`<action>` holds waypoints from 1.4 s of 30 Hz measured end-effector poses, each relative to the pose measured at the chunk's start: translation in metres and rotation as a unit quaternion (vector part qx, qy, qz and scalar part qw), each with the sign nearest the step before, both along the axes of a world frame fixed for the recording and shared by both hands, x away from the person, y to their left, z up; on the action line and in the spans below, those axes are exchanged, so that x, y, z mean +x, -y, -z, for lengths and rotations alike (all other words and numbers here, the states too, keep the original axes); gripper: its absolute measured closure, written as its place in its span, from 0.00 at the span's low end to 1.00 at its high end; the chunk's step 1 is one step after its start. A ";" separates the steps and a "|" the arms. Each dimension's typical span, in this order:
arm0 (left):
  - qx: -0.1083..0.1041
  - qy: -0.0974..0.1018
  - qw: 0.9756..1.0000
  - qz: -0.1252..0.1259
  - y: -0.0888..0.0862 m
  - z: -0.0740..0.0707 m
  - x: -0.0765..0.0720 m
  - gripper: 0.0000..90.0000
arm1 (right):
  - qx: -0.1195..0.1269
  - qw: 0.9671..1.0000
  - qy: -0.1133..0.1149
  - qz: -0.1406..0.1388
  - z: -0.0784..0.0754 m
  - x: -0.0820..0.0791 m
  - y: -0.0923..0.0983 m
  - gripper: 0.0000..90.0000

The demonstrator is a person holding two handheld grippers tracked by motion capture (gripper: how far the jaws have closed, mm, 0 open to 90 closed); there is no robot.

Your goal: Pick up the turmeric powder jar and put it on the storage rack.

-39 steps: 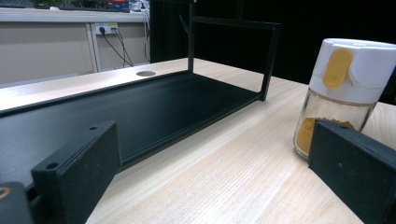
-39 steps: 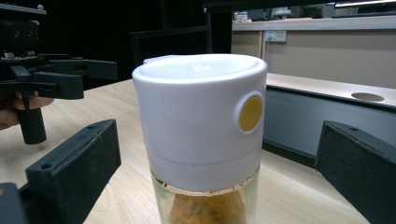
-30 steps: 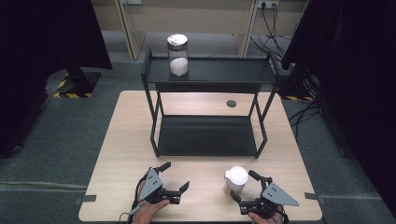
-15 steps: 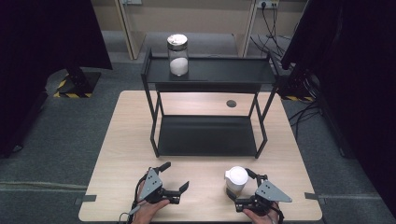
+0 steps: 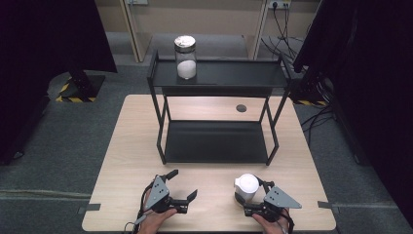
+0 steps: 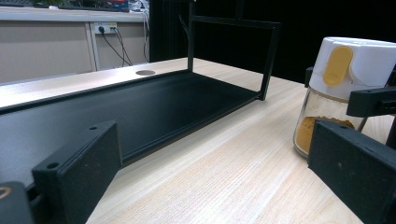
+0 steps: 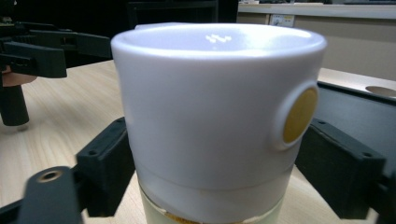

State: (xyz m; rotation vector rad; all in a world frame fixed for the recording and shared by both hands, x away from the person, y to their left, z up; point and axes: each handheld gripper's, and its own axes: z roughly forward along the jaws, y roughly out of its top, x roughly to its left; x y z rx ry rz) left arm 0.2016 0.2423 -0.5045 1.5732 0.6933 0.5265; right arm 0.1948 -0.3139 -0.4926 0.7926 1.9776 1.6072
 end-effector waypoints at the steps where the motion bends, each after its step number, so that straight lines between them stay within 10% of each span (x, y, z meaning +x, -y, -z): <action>1: 0.000 0.000 1.000 0.000 0.000 0.000 0.000 0.03 | -0.001 1.000 -0.002 -0.001 0.000 0.001 0.000 0.23; 42: 0.001 0.004 1.000 -0.002 0.001 0.002 -0.001 0.03 | 0.018 1.000 0.007 -0.024 -0.046 0.007 0.001 0.34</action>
